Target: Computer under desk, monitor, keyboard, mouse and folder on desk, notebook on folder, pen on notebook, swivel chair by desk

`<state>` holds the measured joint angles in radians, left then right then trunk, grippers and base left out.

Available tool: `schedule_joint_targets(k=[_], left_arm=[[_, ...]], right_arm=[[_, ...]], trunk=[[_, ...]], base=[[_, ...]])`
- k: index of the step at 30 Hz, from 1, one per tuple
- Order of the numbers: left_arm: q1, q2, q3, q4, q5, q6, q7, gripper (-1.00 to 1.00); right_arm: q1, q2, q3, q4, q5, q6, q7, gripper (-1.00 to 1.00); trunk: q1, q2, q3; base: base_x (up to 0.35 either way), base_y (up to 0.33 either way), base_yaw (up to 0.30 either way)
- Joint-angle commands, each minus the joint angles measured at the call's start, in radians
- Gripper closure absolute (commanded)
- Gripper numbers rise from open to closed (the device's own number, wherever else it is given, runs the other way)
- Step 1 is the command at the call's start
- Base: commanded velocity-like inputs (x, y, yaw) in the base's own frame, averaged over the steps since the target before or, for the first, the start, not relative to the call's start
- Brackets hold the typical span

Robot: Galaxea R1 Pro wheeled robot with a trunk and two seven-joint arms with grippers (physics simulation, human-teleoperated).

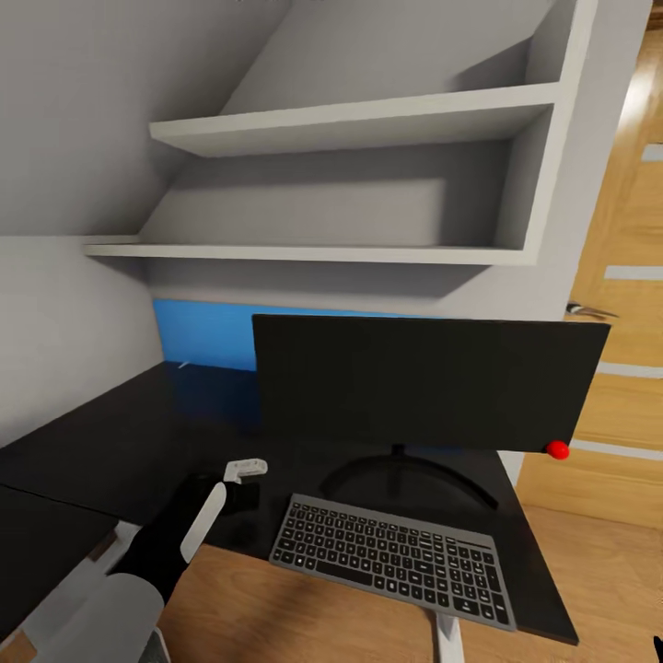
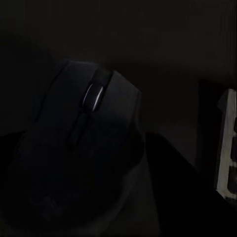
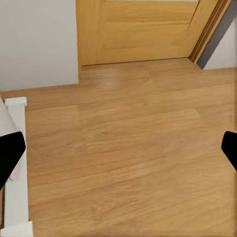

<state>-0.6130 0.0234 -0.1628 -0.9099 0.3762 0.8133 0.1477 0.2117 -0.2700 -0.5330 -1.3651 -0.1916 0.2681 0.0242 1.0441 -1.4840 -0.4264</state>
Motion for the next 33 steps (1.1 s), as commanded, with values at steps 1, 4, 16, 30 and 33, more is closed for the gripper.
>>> schedule_joint_targets(k=[1,4,16,30,33], left_arm=[[-0.001,0.001,-0.004,-0.001,0.01,0.003,0.006,1.0],[-0.001,0.0,-0.004,-0.001,0.01,0.003,0.006,1.0],[-0.001,-0.014,-0.004,0.063,0.01,-0.009,0.011,1.0],[-0.002,-0.022,-0.002,0.09,0.01,-0.015,0.009,1.0],[-0.002,-0.021,0.0,0.091,0.011,-0.017,0.008,1.0]], right_arm=[[0.0,0.0,-0.001,-0.002,-0.006,0.005,0.003,-1.0],[0.0,0.0,-0.001,-0.002,-0.006,0.006,0.003,-1.0],[0.0,0.0,-0.002,-0.002,-0.006,0.006,0.002,-1.0],[0.0,0.0,-0.002,-0.002,-0.006,0.005,0.002,-1.0],[0.0,0.0,-0.002,-0.002,-0.006,0.005,0.002,-1.0]], trunk=[[0.0,-0.001,-0.001],[0.0,-0.001,-0.001],[0.0,-0.001,-0.001],[0.0,-0.001,-0.001],[0.0,-0.001,-0.001]], base=[[-0.071,-0.078,0.0],[-0.041,-0.045,0.0],[-0.005,-0.006,0.0],[0.006,-0.023,0.0],[0.001,-0.003,0.0]])
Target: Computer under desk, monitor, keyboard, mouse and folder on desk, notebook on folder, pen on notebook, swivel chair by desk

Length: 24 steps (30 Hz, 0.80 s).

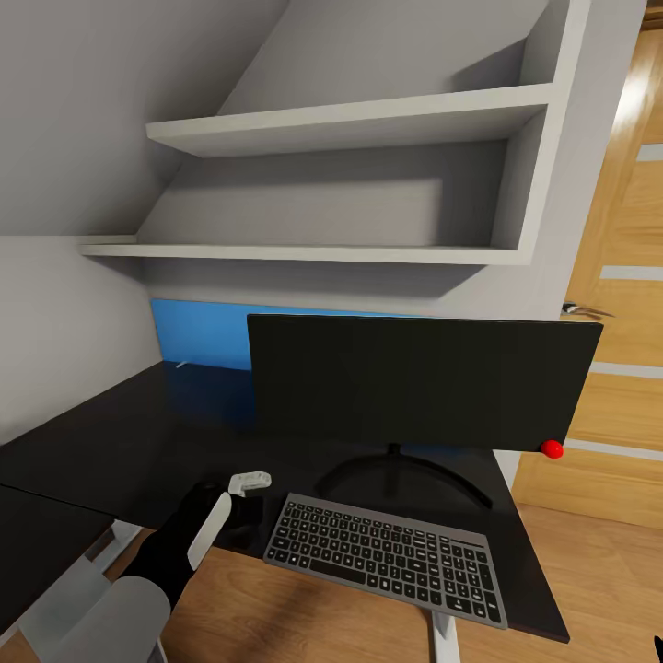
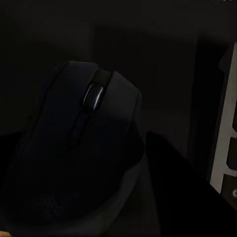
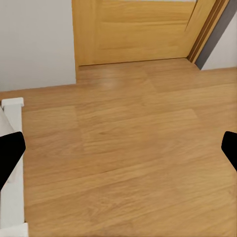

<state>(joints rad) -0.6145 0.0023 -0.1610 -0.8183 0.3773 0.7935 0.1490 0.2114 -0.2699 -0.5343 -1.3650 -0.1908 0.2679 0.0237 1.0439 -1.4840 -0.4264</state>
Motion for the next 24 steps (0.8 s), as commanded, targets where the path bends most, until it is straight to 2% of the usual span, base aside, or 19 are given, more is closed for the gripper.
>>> schedule_joint_targets(k=[1,18,19,24], left_arm=[[-0.001,0.0,-0.002,-0.001,0.011,0.002,0.006,1.0],[-0.001,-0.001,-0.004,0.012,0.01,-0.032,-0.021,1.0],[-0.001,-0.001,-0.004,0.012,0.01,-0.032,-0.021,-1.0],[-0.001,-0.001,-0.005,0.013,0.01,-0.033,-0.028,-1.0]], right_arm=[[0.0,0.0,-0.001,-0.002,-0.007,0.005,0.003,-1.0],[0.0,0.0,-0.001,-0.002,-0.007,0.005,0.002,-1.0],[0.0,0.0,-0.001,-0.002,-0.007,0.005,0.002,-1.0],[0.0,0.0,-0.001,-0.002,-0.007,0.005,0.003,-1.0]], trunk=[[0.0,-0.001,-0.001],[0.0,-0.001,-0.001],[0.0,-0.001,-0.001],[0.0,-0.001,-0.001]], base=[[0.0,0.0,0.0],[0.042,0.0,0.0],[0.001,0.0,0.0],[0.0,0.0,0.0]])
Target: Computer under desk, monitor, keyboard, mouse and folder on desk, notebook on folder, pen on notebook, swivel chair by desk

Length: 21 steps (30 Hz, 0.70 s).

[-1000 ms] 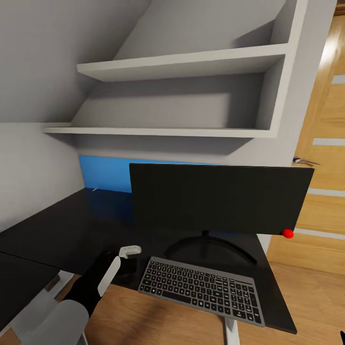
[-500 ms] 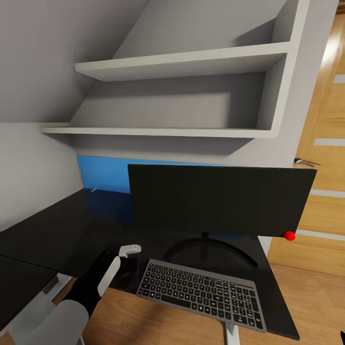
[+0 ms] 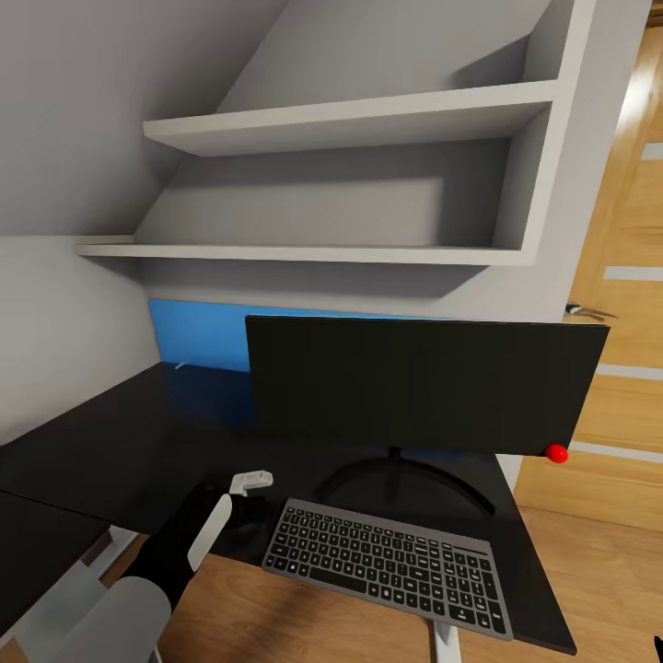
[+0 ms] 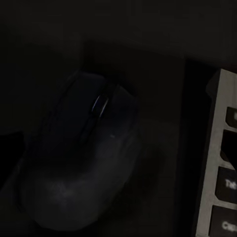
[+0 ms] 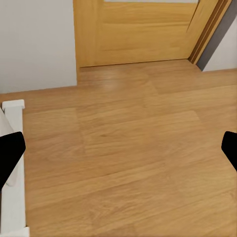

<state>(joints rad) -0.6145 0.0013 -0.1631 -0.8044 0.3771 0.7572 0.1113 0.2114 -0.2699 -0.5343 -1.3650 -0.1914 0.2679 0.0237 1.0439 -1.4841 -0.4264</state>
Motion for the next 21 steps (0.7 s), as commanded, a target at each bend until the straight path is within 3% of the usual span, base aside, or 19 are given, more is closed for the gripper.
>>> schedule_joint_targets(k=[1,11,21], left_arm=[[-0.001,0.0,-0.003,-0.001,0.01,0.003,0.009,-1.0],[0.0,0.003,0.0,-0.013,0.01,0.003,0.005,-1.0],[0.023,0.01,0.001,-0.121,0.01,0.001,0.0,-1.0]], right_arm=[[0.0,0.0,-0.001,-0.002,-0.006,0.005,0.002,-1.0],[0.0,0.0,-0.001,-0.002,-0.006,0.005,0.002,-1.0],[0.0,0.0,-0.001,-0.002,-0.005,0.004,0.002,-1.0]], trunk=[[0.0,-0.001,-0.001],[0.0,-0.001,-0.001],[0.0,-0.001,-0.001]], base=[[0.0,0.0,0.0],[0.0,0.0,0.0],[0.0,0.0,0.0]])
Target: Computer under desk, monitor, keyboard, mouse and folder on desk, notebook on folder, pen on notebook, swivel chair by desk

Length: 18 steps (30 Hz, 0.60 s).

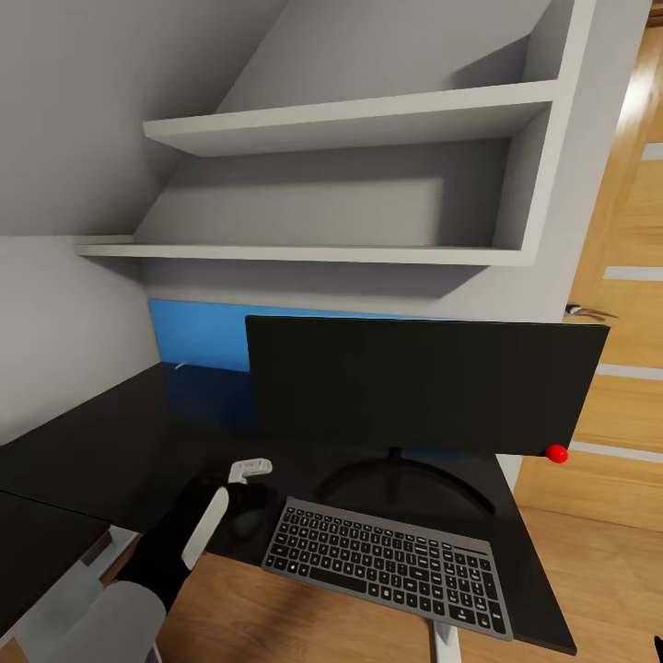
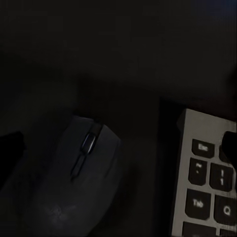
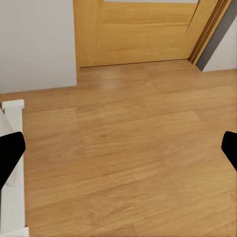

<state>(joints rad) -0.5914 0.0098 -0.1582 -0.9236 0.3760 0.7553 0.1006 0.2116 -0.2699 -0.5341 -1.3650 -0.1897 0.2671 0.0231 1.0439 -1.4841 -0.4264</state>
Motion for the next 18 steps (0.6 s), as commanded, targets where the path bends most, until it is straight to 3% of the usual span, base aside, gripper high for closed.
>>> schedule_joint_targets(k=[1,12,13,18], left_arm=[[0.006,0.002,-0.003,-0.017,0.011,0.003,0.01,-1.0],[0.147,0.01,0.066,-0.315,0.009,0.002,0.009,-1.0],[0.178,0.011,0.076,-0.381,0.008,0.002,0.009,-1.0],[0.235,0.012,0.092,-0.503,0.008,0.008,0.009,-1.0]], right_arm=[[0.0,0.0,-0.001,-0.002,-0.006,0.005,0.002,-1.0],[0.0,-0.001,0.001,-0.031,-0.01,0.007,0.005,-1.0],[0.0,-0.002,0.003,-0.075,-0.011,0.016,0.005,-1.0],[-0.001,0.0,0.006,-0.199,-0.01,0.079,0.004,-1.0]], trunk=[[0.0,-0.001,-0.001],[0.0,-0.001,-0.001],[0.0,-0.001,-0.001],[0.0,-0.001,-0.001]], base=[[0.0,0.0,0.0],[0.0,0.0,0.0],[-0.007,0.0,0.0],[-0.076,0.0,0.0]])
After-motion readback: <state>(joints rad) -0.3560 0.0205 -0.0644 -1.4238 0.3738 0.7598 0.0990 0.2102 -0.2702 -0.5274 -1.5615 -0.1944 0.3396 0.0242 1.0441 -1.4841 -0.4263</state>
